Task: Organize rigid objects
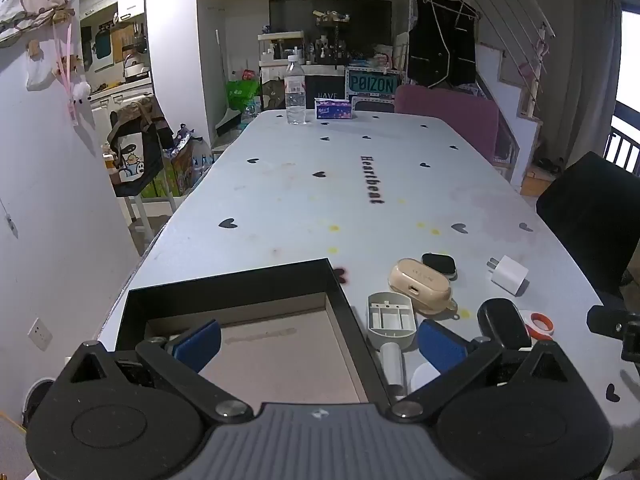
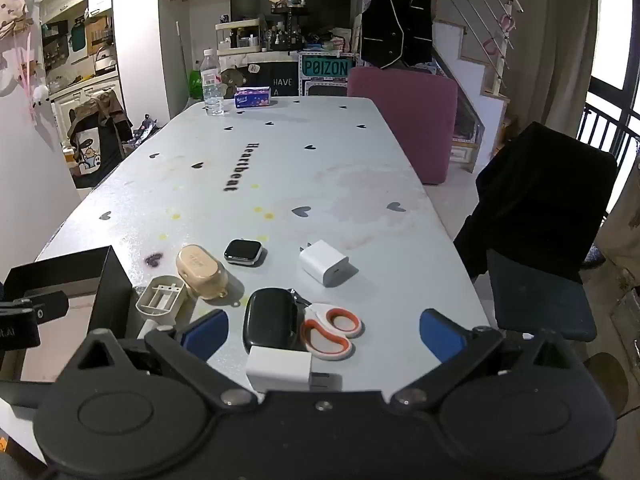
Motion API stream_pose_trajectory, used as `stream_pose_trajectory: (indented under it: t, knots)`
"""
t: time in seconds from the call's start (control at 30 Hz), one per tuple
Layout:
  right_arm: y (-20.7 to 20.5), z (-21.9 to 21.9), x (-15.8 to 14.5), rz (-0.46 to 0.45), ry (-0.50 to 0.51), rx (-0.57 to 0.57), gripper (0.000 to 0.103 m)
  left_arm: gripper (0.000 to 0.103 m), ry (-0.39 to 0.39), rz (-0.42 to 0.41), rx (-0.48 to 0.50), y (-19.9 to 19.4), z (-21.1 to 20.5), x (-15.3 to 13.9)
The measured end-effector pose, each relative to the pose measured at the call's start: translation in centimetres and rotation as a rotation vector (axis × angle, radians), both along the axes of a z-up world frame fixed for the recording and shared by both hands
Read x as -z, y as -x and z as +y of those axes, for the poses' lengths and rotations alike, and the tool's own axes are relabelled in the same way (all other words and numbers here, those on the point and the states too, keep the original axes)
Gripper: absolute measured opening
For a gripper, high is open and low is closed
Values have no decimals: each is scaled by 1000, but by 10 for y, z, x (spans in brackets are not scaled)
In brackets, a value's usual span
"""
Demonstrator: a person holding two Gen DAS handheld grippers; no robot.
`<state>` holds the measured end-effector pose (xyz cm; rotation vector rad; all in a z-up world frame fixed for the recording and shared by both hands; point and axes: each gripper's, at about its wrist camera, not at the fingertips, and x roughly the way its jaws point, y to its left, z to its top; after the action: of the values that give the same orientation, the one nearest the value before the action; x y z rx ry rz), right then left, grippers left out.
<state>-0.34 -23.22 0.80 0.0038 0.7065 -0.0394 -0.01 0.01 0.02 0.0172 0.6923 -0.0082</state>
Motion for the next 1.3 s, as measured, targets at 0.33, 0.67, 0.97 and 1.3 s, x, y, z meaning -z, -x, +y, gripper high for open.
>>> stream_pose_trajectory:
  t: [0.33, 0.67, 0.97, 1.3]
  knots:
    - [0, 1, 0, 4, 2, 0, 103, 103, -1, 1, 2, 0, 0, 0]
    - [1, 0, -1, 4, 3, 0, 103, 103, 0, 0, 4, 2, -4, 0]
    - [1, 0, -1, 4, 4, 0, 103, 103, 2, 1, 5, 2, -2, -1]
    - [2, 0, -1, 3, 6, -1, 103, 103, 1, 2, 5, 2, -2, -1]
